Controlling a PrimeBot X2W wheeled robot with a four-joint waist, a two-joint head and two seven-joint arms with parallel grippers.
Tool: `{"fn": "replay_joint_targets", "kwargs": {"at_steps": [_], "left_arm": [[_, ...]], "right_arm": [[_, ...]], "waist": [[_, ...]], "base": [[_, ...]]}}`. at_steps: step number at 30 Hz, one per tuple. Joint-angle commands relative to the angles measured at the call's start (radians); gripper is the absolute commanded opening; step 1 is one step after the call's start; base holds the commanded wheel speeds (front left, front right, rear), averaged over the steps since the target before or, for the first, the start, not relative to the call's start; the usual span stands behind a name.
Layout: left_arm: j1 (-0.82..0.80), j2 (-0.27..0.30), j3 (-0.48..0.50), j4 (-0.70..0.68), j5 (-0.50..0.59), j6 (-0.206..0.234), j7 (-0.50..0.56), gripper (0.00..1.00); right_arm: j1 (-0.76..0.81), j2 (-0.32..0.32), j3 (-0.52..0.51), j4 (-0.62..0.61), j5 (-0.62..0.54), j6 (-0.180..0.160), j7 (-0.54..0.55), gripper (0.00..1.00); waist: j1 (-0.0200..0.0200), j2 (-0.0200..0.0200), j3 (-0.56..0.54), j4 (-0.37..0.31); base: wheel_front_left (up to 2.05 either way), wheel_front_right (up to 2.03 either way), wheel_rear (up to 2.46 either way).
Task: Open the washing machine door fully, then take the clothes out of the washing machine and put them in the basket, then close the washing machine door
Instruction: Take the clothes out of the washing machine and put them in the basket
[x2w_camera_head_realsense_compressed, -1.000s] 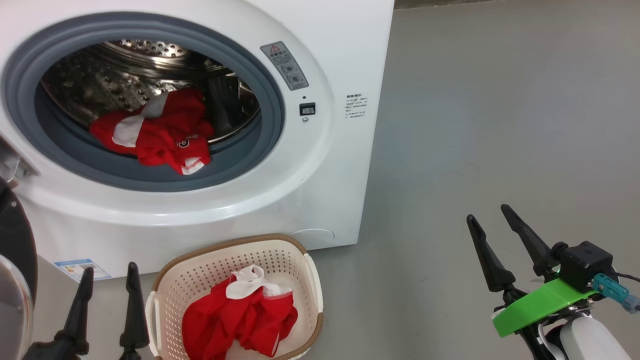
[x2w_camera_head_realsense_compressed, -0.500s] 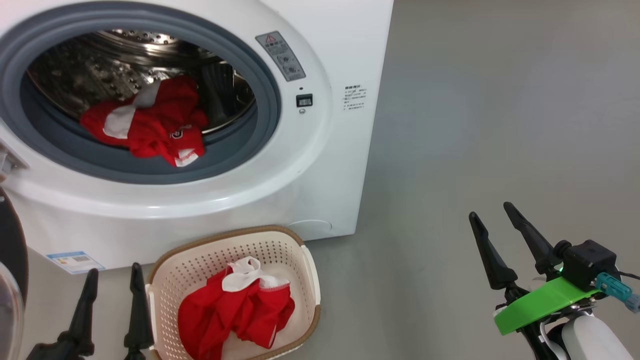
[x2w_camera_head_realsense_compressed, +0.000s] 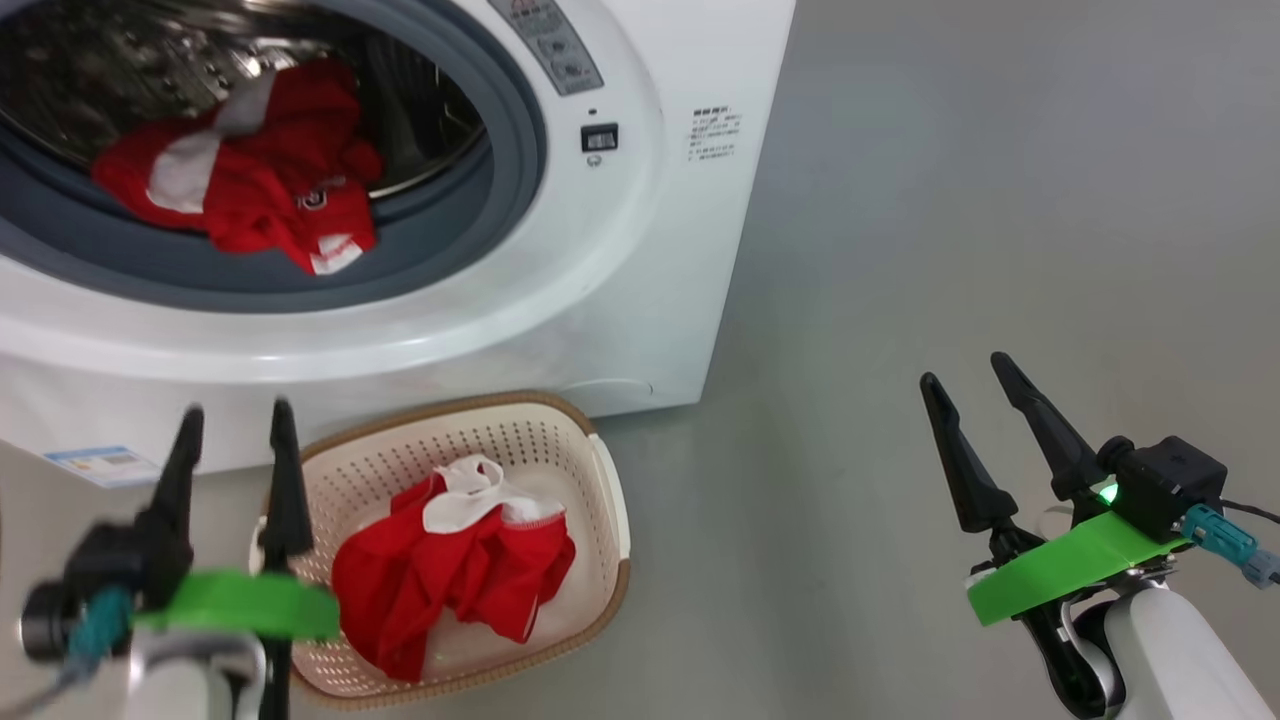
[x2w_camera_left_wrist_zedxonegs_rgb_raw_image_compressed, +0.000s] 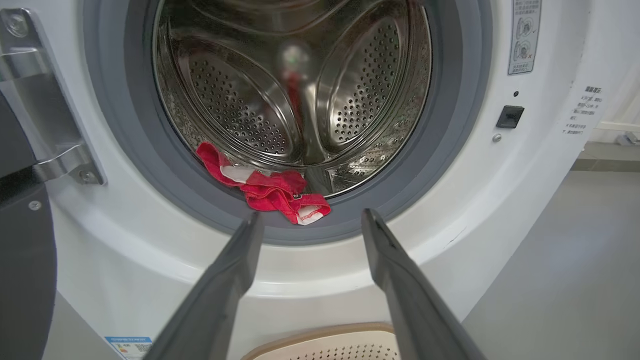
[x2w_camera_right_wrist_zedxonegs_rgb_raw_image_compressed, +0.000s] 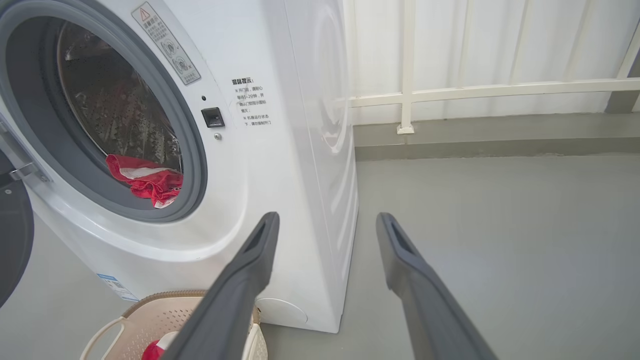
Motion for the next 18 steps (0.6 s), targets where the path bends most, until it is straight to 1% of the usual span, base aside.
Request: {"fn": "replay_joint_targets", "kwargs": {"at_steps": [1, 9, 14, 18], "left_arm": [[-0.048, 0.024, 0.026, -0.008, 0.011, 0.009, 0.01, 1.0], [-0.317, 0.071, 0.003, 0.2, 0.032, 0.01, 0.106, 1.0], [-0.481, 0.104, -0.026, 0.34, 0.075, 0.026, 0.151, 1.0], [-0.592, 0.13, -0.05, 0.453, 0.115, 0.049, 0.184, 1.0]], "right_arm": [[-0.016, -0.003, 0.021, -0.026, -0.003, 0.002, -0.012, 1.0], [-0.064, 0.017, 0.024, -0.032, -0.006, 0.002, -0.012, 1.0], [-0.094, 0.029, 0.03, -0.036, -0.007, 0.002, -0.012, 1.0], [-0.116, 0.039, 0.036, -0.037, -0.006, 0.002, -0.012, 1.0]], "waist": [[0.0, -0.0001, 0.031, -0.005], [0.0, -0.0001, 0.107, -0.019], [0.0, -0.0001, 0.151, -0.032], [0.0, -0.0001, 0.182, -0.044]], "base": [[0.0, 0.0, 0.0], [0.0, 0.0, 0.0], [0.0, 0.0, 0.0], [0.0, 0.0, 0.0]]}}
